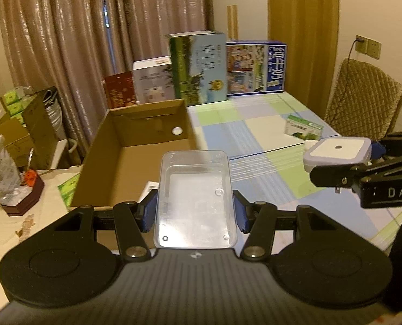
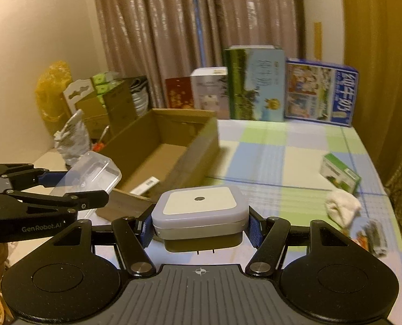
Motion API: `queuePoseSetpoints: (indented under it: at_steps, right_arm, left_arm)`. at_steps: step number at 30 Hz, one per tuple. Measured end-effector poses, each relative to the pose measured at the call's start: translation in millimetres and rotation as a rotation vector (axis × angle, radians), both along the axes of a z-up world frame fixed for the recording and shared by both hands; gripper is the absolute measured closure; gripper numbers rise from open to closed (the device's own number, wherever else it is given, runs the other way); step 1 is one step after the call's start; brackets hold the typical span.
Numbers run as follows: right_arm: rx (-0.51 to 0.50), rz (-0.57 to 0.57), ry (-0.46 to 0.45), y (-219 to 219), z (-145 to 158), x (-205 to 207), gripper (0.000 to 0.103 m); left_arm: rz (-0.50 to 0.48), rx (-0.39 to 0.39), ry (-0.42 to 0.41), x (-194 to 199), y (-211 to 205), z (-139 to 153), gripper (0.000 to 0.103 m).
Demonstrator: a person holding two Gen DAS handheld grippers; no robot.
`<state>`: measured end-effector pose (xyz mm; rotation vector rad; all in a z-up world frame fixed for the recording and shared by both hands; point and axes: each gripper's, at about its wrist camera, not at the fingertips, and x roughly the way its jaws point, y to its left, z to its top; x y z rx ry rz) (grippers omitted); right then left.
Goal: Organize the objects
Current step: 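Lower the tray into the box with the left tool while the right tool drops the night light in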
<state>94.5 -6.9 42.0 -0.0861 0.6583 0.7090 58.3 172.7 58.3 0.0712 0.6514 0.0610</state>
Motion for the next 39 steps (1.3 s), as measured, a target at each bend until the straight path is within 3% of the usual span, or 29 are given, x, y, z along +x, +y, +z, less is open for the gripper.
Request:
queuePoseSetpoints:
  at_steps: [11,25,39]
  right_arm:
    - [0.008,0.069,0.016,53,3,10,0.041]
    - [-0.003,0.102,0.019,106,7,44,0.041]
    - [-0.016,0.081,0.053,149,-11,92,0.041]
  left_arm:
    - [0.039,0.0,0.01,4,50,9,0.052]
    - [0.052,-0.011,0.023,42,101,15,0.052]
    - [0.037,-0.037,0.074,95,138,-8,0.052]
